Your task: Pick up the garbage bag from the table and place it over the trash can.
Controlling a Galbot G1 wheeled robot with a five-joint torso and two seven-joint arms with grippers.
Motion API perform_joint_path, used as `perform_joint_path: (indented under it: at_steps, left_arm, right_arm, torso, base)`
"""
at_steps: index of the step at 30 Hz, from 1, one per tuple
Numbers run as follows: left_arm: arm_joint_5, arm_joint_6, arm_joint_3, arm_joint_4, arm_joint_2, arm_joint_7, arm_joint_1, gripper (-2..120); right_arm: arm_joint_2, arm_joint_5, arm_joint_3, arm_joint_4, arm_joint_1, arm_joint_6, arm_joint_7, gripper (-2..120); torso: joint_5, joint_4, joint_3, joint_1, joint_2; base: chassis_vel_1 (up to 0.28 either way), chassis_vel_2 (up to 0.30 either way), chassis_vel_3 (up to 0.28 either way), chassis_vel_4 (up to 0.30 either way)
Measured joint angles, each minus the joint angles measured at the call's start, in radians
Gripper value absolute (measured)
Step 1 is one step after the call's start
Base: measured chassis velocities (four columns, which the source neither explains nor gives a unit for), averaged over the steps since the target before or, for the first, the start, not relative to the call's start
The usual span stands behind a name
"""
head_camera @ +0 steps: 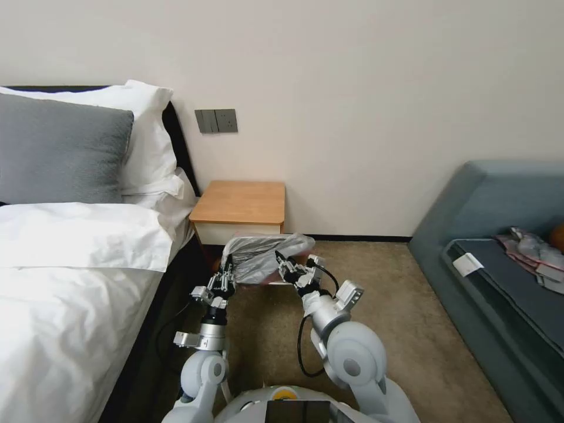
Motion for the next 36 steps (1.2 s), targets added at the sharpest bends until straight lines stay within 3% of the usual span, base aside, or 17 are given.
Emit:
perform_joint_path:
  at_steps: [7, 22, 36]
  left_arm:
    - [0.000, 0.003, 0.000, 0.000, -0.008, -0.008, -0.005, 11]
    - [0.019, 0.034, -0.012, 0.008, -0.024, -0.083, -0.019, 11]
    - [0.008, 0.049, -0.014, 0.006, -0.037, -0.112, -0.039, 11]
  right_arm:
    - [0.001, -0.009, 0.001, 0.001, -0.008, 0.003, -0.004, 0]
    - [0.011, -0.066, 0.010, 0.048, -0.092, 0.016, -0.015, 0]
    - [-0.010, -0.101, 0.047, 0.074, -0.158, 0.030, -0.027, 0]
  torso:
    - [0.0000, 0.0000, 0.000, 0.000, 0.000]
    - [0.0000, 0.0000, 0.000, 0.000, 0.000]
    - [0.0000, 0.0000, 0.000, 0.000, 0.000]
  base:
    - [0.000, 0.000, 0.000, 0.000]
    - [0.000, 0.000, 0.000, 0.000]
    - [0.000, 0.000, 0.000, 0.000]
